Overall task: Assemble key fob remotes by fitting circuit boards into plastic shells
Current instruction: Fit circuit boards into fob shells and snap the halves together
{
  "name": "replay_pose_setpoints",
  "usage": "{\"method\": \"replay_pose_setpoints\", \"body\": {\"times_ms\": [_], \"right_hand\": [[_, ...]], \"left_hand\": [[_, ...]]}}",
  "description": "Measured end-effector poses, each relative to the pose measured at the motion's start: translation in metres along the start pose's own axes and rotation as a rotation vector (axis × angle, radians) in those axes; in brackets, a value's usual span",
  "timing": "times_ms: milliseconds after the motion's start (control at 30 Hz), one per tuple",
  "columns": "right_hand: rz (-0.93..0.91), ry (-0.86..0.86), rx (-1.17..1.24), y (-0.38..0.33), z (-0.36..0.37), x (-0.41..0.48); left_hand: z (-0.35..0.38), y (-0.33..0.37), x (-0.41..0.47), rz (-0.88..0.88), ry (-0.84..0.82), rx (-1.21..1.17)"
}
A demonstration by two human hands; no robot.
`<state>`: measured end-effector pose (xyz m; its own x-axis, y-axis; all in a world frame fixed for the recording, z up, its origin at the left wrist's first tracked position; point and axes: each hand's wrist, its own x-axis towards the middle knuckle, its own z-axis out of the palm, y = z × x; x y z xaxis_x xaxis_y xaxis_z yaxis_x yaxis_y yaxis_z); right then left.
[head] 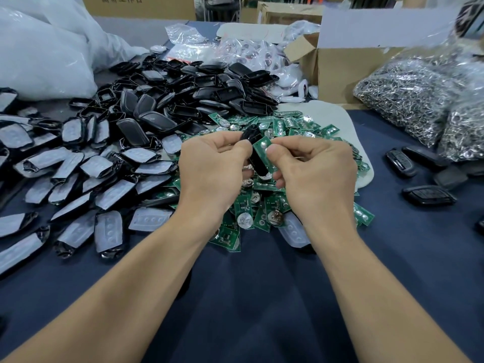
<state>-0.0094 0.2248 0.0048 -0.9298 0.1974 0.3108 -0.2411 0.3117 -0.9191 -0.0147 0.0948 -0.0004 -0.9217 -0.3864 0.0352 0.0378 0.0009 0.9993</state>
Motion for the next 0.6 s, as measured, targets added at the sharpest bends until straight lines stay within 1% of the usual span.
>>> {"method": "replay_pose_setpoints", "body": {"times_ms": [133,233,433,600], "right_hand": [[-0.003,-0.012,0.024,-0.0012,-0.0011,0.0004],[-0.01,-0.012,-0.005,-0.0006,-0.0013,0.0012],[0.013,0.055,-0.026,0.0004,0.0013,0.0003],[0.025,0.017,-0.039,-0.0029,-0.0027,0.0027]], "left_hand": [[0.0013,0.0008,-0.0017,-0.058,-0.072,-0.079],[0.0004,0.0013,-0.0014,-0.088,-0.108,-0.125],[0.0013,0.0001,-0.0024,-0.064,-0.101,-0.111],[0.0002,0.0022,-0.0041,-0.048,-0.123,-0.12]]}}
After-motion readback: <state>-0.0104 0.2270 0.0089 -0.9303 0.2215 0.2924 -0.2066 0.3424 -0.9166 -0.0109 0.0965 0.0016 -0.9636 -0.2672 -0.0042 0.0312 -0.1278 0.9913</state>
